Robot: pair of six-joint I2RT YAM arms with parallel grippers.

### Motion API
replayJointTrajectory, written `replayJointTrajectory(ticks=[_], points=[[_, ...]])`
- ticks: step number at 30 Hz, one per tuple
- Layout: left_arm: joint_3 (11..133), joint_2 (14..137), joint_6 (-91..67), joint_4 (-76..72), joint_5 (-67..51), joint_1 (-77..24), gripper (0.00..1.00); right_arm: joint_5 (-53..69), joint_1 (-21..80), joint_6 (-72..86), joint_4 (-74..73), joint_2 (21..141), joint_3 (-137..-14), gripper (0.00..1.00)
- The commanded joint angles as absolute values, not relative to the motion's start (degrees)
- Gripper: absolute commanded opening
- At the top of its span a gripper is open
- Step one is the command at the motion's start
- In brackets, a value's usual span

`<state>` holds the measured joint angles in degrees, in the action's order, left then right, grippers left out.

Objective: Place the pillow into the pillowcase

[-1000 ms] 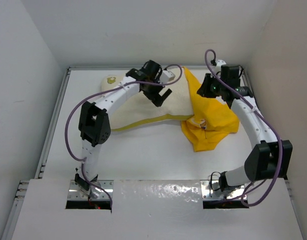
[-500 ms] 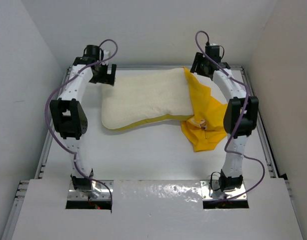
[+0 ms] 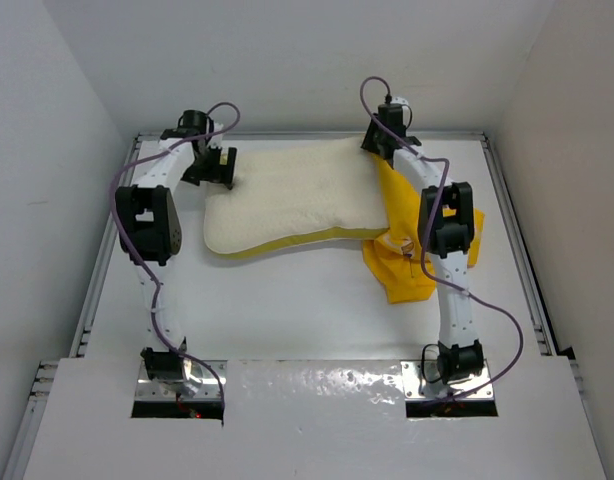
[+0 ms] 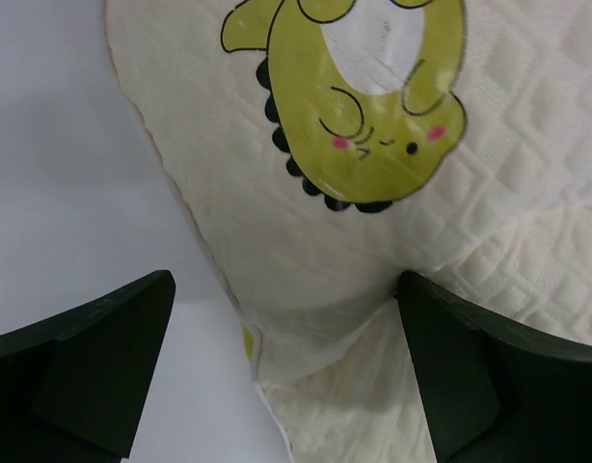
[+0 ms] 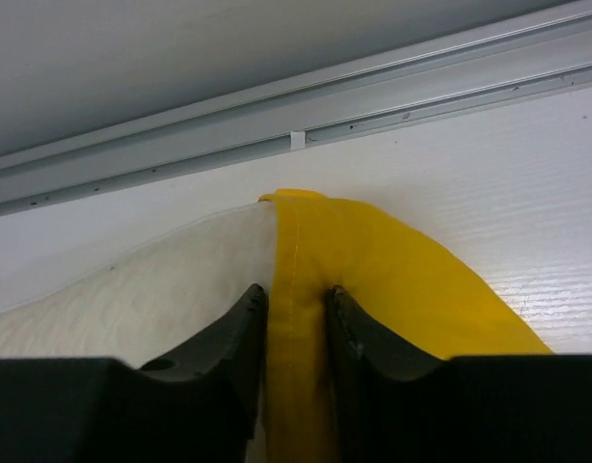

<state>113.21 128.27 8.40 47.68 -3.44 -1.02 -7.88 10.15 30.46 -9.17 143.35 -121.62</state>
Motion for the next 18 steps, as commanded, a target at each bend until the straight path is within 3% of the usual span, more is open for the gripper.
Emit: replayJointTrajectory(ticks=[1, 6, 11, 14, 18], points=[[113.5, 132.0, 6.9, 45.2, 1.0, -1.8, 0.99, -12.5, 11.7, 28.0, -4.9, 142.6, -120.9, 0.29], [109.1, 132.6, 6.5, 43.9, -4.0, -1.9, 0.92, -8.9, 11.9, 28.5, -4.3, 141.6, -119.4, 0.00], [106.4, 134.3, 5.6, 43.8, -8.6, -1.9, 0.56, -8.0, 14.0, 25.8, -3.0, 137.4, -116.2, 0.00], [106.7, 134.2, 6.6, 45.1, -8.8, -1.8, 0.00, -7.0, 14.8, 24.7, -2.9, 134.0, -115.3, 0.00], [101.4, 129.5, 10.8, 43.3, -7.9, -1.8, 0.00, -2.8, 15.0, 25.6, -1.8, 130.1, -115.0, 0.00]])
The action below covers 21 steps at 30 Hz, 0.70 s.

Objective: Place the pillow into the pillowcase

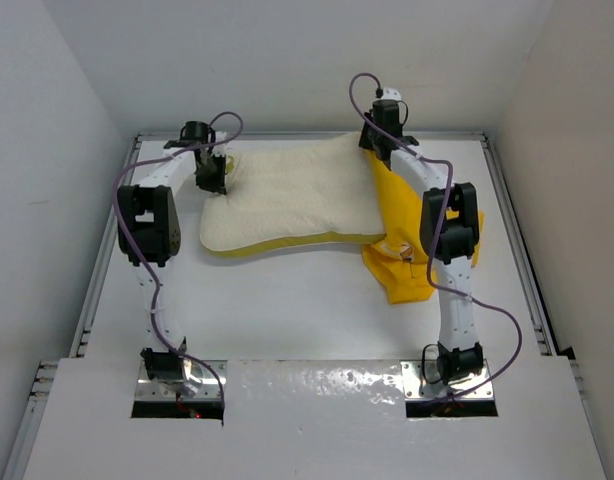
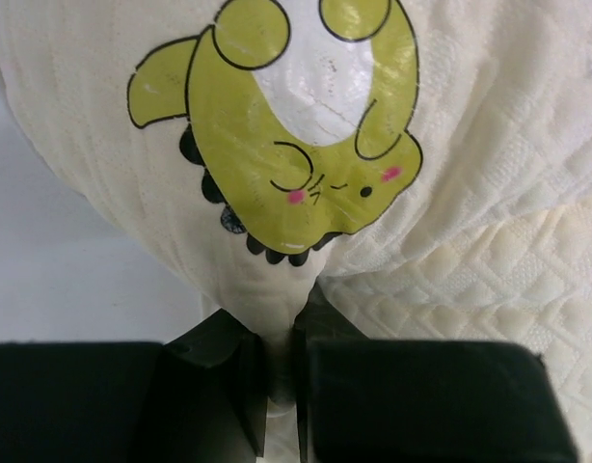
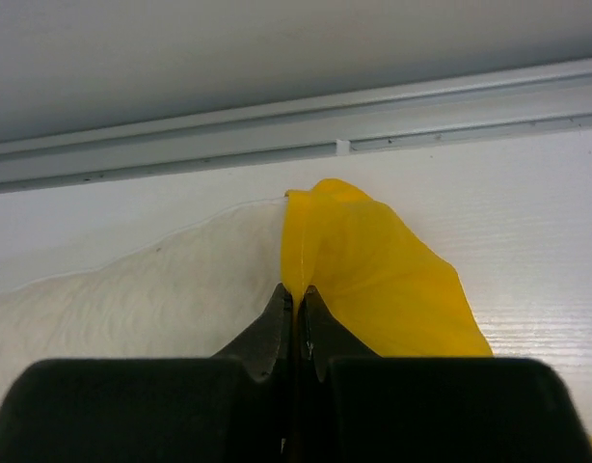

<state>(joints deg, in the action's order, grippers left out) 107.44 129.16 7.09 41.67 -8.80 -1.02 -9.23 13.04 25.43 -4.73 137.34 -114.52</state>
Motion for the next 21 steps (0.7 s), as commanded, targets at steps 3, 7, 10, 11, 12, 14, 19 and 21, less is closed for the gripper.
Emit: replayJointTrajectory(ticks=[3, 7, 10, 11, 12, 14, 19, 21], points=[[95.2, 121.9, 15.5, 37.6, -6.3, -2.0, 0.00, -0.3, 15.4, 25.9, -1.8, 128.9, -116.0, 0.00], [92.7, 117.0, 20.1, 36.5, -7.9, -3.5, 0.00, 2.5, 16.8, 25.1, -1.7, 129.3, -115.9, 0.00], [93.4, 114.2, 21.6, 38.2, -16.3, -5.4, 0.00, 2.6, 18.4, 25.2, -2.4, 130.7, -115.8, 0.00], [93.8, 113.6, 22.1, 38.8, -17.9, -5.9, 0.00, 2.5, 18.5, 25.2, -2.4, 131.1, -115.8, 0.00], [94.6, 112.9, 23.1, 39.8, -19.7, -6.4, 0.00, 2.3, 18.7, 25.2, -2.5, 131.7, -115.9, 0.00], [96.2, 112.6, 23.4, 41.3, -21.1, -6.9, 0.00, 1.5, 18.9, 24.7, -3.3, 132.3, -117.0, 0.00], [98.7, 112.4, 23.6, 44.1, -20.7, -6.4, 0.00, -2.1, 20.0, 15.7, -5.6, 130.7, -118.4, 0.10], [99.0, 112.4, 21.9, 44.4, -20.9, -5.9, 0.00, -5.3, 20.7, 10.4, -6.7, 129.6, -117.2, 0.24]])
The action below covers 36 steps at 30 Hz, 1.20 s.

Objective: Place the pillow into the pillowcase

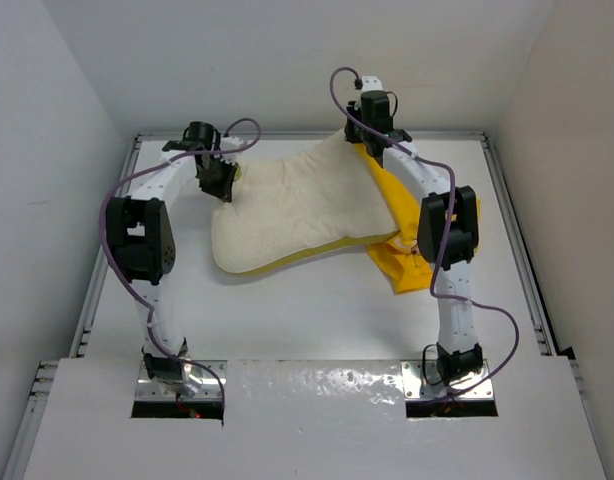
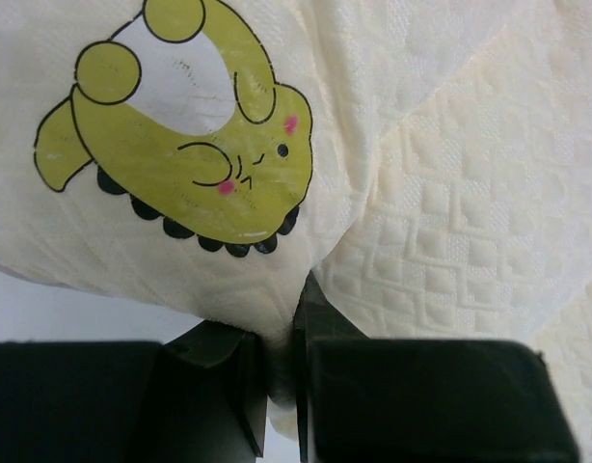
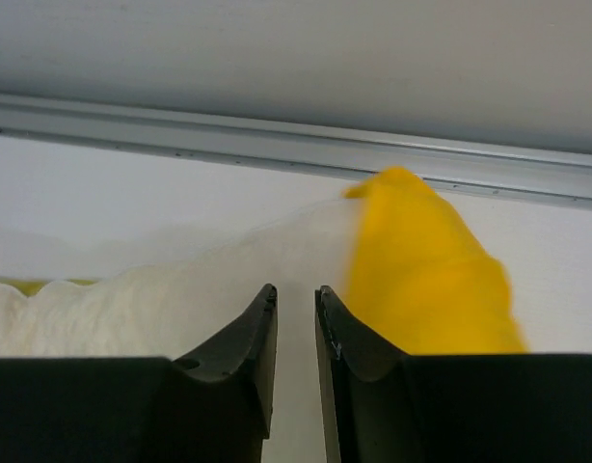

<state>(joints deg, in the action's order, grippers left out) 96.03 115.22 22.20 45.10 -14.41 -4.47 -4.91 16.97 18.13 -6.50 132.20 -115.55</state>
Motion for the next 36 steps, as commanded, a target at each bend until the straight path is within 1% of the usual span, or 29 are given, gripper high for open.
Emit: replayJointTrajectory(ticks=[1, 2, 3, 4, 9, 12, 13, 14, 15, 16, 17, 18, 19, 20, 22, 23, 24, 25, 26, 28, 29, 30, 31, 32, 34, 35, 36], points=[[99.0, 112.5, 21.0, 44.3, -20.9, -5.7, 0.00, -5.9, 21.3, 9.5, -7.0, 129.1, -116.5, 0.23], [98.5, 112.4, 19.7, 43.9, -20.9, -5.5, 0.00, -5.5, 21.4, 9.1, -7.1, 128.7, -115.6, 0.17], [98.3, 112.4, 19.6, 44.0, -20.7, -5.5, 0.00, -5.0, 21.4, 9.1, -7.0, 128.2, -113.5, 0.05], [97.7, 112.4, 19.5, 44.2, -20.8, -5.5, 0.00, -4.7, 21.4, 9.3, -7.0, 127.4, -112.3, 0.00], [94.0, 109.6, 20.1, 45.8, -21.4, -5.4, 0.00, -1.1, 21.4, 10.9, -7.8, 126.2, -107.9, 0.00], [91.2, 107.7, 20.0, 44.5, -20.4, -5.4, 0.00, -2.8, 21.4, 13.9, -6.3, 124.7, -105.2, 0.00], [90.8, 107.6, 19.4, 43.8, -20.0, -5.4, 0.00, -4.1, 21.1, 14.5, -6.8, 124.3, -105.2, 0.01], [90.7, 107.5, 19.0, 43.4, -18.8, -5.4, 0.00, -3.8, 20.8, 15.0, -7.3, 123.3, -105.2, 0.05], [90.6, 107.6, 18.7, 43.0, -18.3, -5.4, 0.00, -3.3, 20.2, 15.7, -8.9, 122.6, -105.2, 0.12], [90.8, 107.8, 18.0, 42.4, -17.7, -5.4, 0.02, -2.5, 19.9, 15.8, -10.2, 121.7, -105.1, 0.31], [91.1, 107.9, 17.7, 42.2, -16.4, -5.4, 0.08, -2.5, 19.7, 15.6, -11.3, 119.6, -104.6, 0.42], [91.7, 108.1, 17.5, 42.0, -15.8, -5.4, 0.22, -2.9, 19.3, 15.3, -13.9, 118.1, -103.8, 0.52], [93.1, 108.6, 17.1, 42.1, -15.0, -5.4, 0.31, -3.8, 19.2, 15.2, -14.9, 116.5, -102.8, 0.58], [94.0, 108.9, 17.0, 42.2, -13.2, -5.4, 0.50, -4.0, 18.6, 15.4, -16.5, 112.5, -99.7, 0.68], [97.4, 109.5, 17.0, 42.4, -10.5, -5.4, 0.67, -4.6, 17.6, 16.4, -17.2, 108.1, -95.2, 0.73], [98.6, 109.6, 17.2, 42.3, -9.7, -5.4, 0.80, -4.6, 16.9, 17.3, -17.6, 103.8, -90.1, 0.64], [99.7, 109.7, 17.3, 42.1, -8.7, -5.4, 0.83, -4.7, 15.7, 17.7, -17.8, 101.7, -87.4, 0.45], [102.4, 109.9, 17.7, 41.5, -6.7, -5.5, 0.84, -6.0, 15.0, 18.0, -18.1, 99.8, -82.3, 0.19], [103.5, 109.9, 17.8, 40.9, -5.5, -5.5, 0.84, -6.6, 13.9, 18.0, -18.6, 96.4, -80.0, 0.00], [107.6, 110.2, 18.4, 39.5, -3.3, -5.8, 0.85, -8.3, 12.9, 18.2, -18.7, 93.4, -75.2, 0.01], [108.8, 110.2, 19.0, 39.2, -1.6, -6.5, 0.86, -9.4, 11.9, 18.5, -18.8, 92.0, -71.0, 0.12], [111.3, 110.5, 21.2, 39.5, -0.4, -7.4, 0.86, -9.5, 11.5, 18.5, -18.7, 89.7, -67.5, 0.38], [112.3, 110.5, 22.9, 39.8, -0.4, -8.5, 0.87, -9.5, 11.2, 18.4, -18.7, 88.8, -67.5, 0.41], [112.8, 110.4, 25.1, 40.4, -0.3, -12.0, 0.86, -9.6, 11.0, 17.6, -18.1, 87.9, -64.6, 0.43], [112.4, 110.2, 30.9, 41.9, 1.3, -16.9, 0.86, -10.6, 10.8, 17.0, -16.7, 86.5, -60.8, 0.42], [111.6, 110.2, 32.5, 42.3, 1.3, -22.1, 0.85, -10.9, 10.5, 16.4, -15.1, 86.3, -59.9, 0.42], [109.4, 110.2, 34.3, 42.1, 1.1, -24.6, 0.85, -11.5, 10.2, 16.2, -14.5, 86.4, -59.2, 0.41]])
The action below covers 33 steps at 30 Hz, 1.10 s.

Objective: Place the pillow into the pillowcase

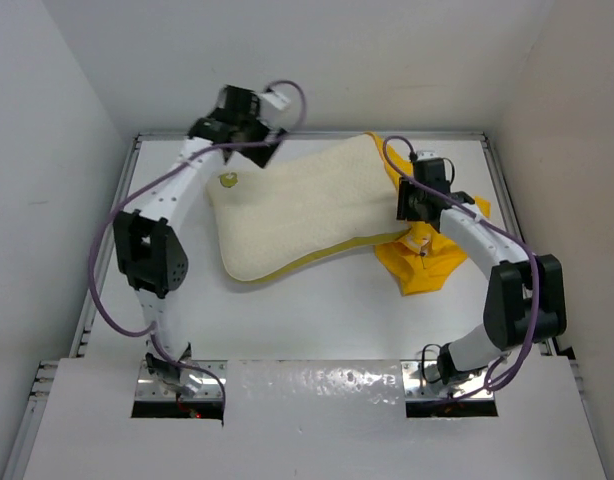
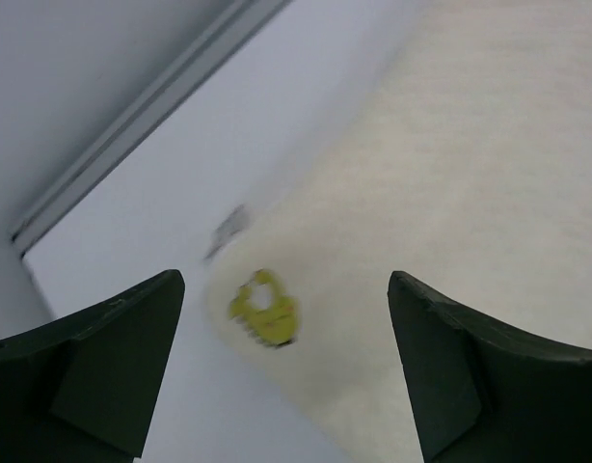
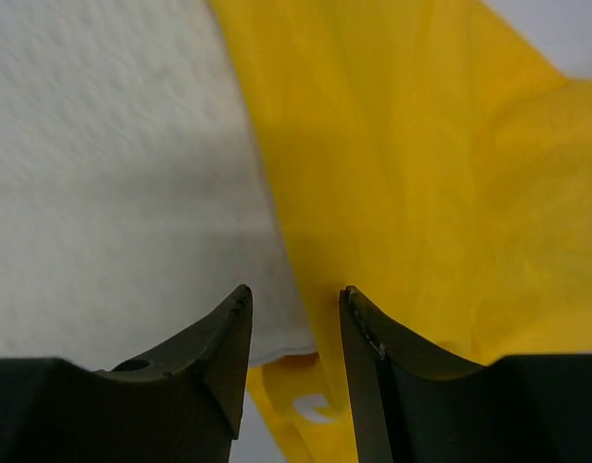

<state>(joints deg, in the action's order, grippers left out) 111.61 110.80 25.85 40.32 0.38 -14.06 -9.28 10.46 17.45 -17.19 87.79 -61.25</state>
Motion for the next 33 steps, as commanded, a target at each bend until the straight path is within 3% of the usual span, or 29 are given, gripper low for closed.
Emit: replayJointTrajectory(ticks=[1, 10, 15, 19, 20, 22, 23, 24, 25, 26, 33], points=[[108.5, 110.2, 34.7, 41.9, 0.3, -26.8, 0.85, -12.0, 9.8, 16.1, -14.3, 86.9, -58.5, 0.41], [98.7, 111.1, 35.5, 37.5, -3.5, -45.9, 0.89, -10.3, 6.9, 15.5, -12.4, 88.1, -55.2, 0.36], [89.9, 113.1, 32.9, 24.3, 4.9, -49.2, 0.91, -10.8, 6.8, 14.3, -8.7, 88.9, -53.4, 0.31], [84.7, 115.0, 31.4, 15.3, 13.4, -49.2, 0.88, -8.6, 6.7, 14.1, -8.9, 89.7, -53.3, 0.02], [83.9, 115.7, 31.6, 12.5, 14.8, -49.2, 0.85, -8.3, 6.7, 14.1, -9.1, 88.3, -53.3, 0.00], [81.8, 116.3, 31.6, 9.1, 18.2, -49.2, 0.62, -7.0, 6.7, 12.0, -10.1, 85.4, -53.1, 0.00], [81.2, 116.5, 31.6, 8.2, 19.4, -49.0, 0.36, -6.2, 6.8, 11.0, -10.5, 84.3, -53.1, 0.00], [80.8, 116.6, 31.2, 7.4, 19.9, -48.9, 0.21, -5.1, 6.8, 9.1, -11.8, 83.2, -53.2, 0.00], [80.6, 117.2, 29.7, 6.4, 20.0, -48.6, 0.07, -2.8, 6.9, 8.4, -12.3, 82.3, -53.3, 0.00], [81.2, 117.4, 28.7, 6.6, 19.8, -47.9, 0.00, -1.2, 6.9, 7.8, -13.0, 80.6, -53.7, 0.00], [96.0, 119.0, 18.5, 16.2, 11.8, -43.7, 0.00, 22.5, 8.5, 7.2, -20.0, 78.0, -57.4, 0.00]])
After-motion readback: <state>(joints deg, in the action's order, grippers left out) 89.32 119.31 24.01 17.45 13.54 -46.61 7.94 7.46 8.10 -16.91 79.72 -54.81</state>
